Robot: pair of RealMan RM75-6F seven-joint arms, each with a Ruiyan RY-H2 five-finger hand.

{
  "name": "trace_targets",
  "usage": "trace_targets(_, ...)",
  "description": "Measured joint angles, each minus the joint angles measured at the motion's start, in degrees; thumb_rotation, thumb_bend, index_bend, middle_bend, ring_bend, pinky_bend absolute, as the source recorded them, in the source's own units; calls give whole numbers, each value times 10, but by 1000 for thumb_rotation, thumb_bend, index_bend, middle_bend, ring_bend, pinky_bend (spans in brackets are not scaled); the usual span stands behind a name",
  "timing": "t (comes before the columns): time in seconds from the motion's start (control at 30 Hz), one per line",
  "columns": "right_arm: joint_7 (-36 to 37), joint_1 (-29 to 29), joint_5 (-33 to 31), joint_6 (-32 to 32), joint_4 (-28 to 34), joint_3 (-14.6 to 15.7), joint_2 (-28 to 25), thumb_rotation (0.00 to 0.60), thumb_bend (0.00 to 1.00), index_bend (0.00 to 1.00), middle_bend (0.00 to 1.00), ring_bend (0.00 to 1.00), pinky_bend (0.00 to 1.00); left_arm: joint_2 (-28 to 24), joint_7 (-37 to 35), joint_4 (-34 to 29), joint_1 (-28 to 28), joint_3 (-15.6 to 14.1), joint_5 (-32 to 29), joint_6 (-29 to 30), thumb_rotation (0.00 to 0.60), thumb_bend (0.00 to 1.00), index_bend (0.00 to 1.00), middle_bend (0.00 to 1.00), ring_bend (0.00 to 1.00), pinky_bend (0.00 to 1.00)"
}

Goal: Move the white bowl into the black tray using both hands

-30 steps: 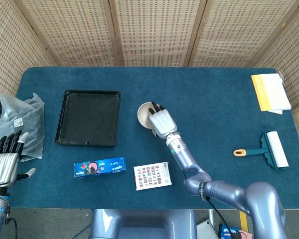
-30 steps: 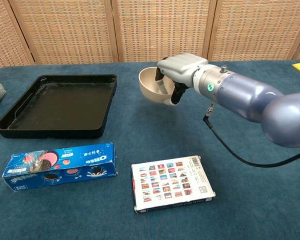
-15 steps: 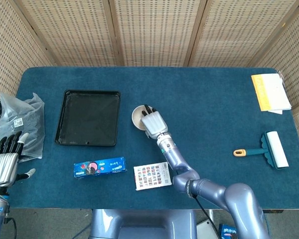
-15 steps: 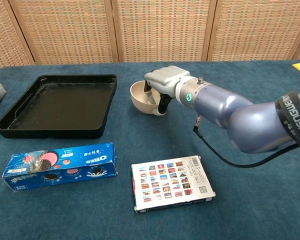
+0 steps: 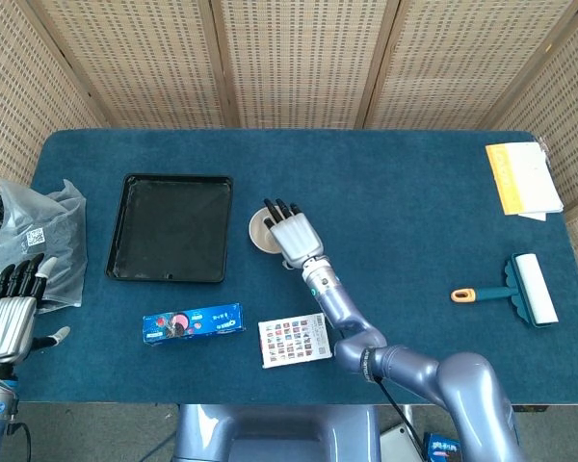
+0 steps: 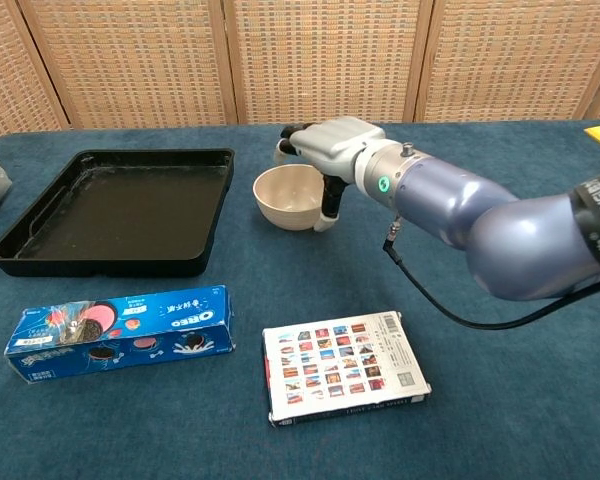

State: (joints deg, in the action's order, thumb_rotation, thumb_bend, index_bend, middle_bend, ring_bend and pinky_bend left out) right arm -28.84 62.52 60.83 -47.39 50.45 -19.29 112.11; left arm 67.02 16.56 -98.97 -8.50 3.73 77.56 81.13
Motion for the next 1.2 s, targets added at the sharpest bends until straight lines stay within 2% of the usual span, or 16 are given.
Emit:
trace_targets(0.2, -32, -38, -5, -46, 112, 4, -65, 600, 226, 24, 0, 0, 61, -3, 0, -7, 3, -4, 13, 9, 600, 18, 0, 0, 0, 0)
trace_targets(0.3, -46, -70, -8, -80, 188, 11, -112, 600, 219, 1, 0, 0, 27, -4, 3, -12, 5, -6, 20, 14, 600, 18, 0, 0, 0, 0)
trace_targets(0.43, -49, -136, -2, -142, 293, 31, -192, 600, 214, 0, 0, 0, 6, -3, 11, -16, 6, -8, 28, 18, 600, 18, 0, 0, 0, 0)
trace_targets(0.53, -30, -196, 21, -197, 345, 57, -250, 600, 210, 0, 0, 0, 5, -1, 15, -19, 5, -9, 33, 21, 600, 18, 0, 0, 0, 0)
trace_targets(0.67, 11, -252, 55, -248, 368, 90, -290, 600, 209, 0, 0, 0, 0, 3, 22, -22, 3, -10, 38, 20, 600, 17, 0, 0, 0, 0)
trace_targets(0.87, 87, -345, 115, -337, 372, 142, -320, 600, 209, 0, 0, 0, 0, 13, 43, -24, -1, -13, 42, 13, 600, 17, 0, 0, 0, 0)
trace_targets(1.03, 149, -414, 154, -403, 349, 174, -331, 600, 209, 0, 0, 0, 0, 22, 57, -26, -5, -18, 51, 9, 600, 18, 0, 0, 0, 0)
trace_targets(1.2, 188, -461, 185, -446, 312, 191, -333, 600, 208, 0, 0, 0, 0, 25, 60, -27, -5, -20, 58, 10, 600, 19, 0, 0, 0, 0)
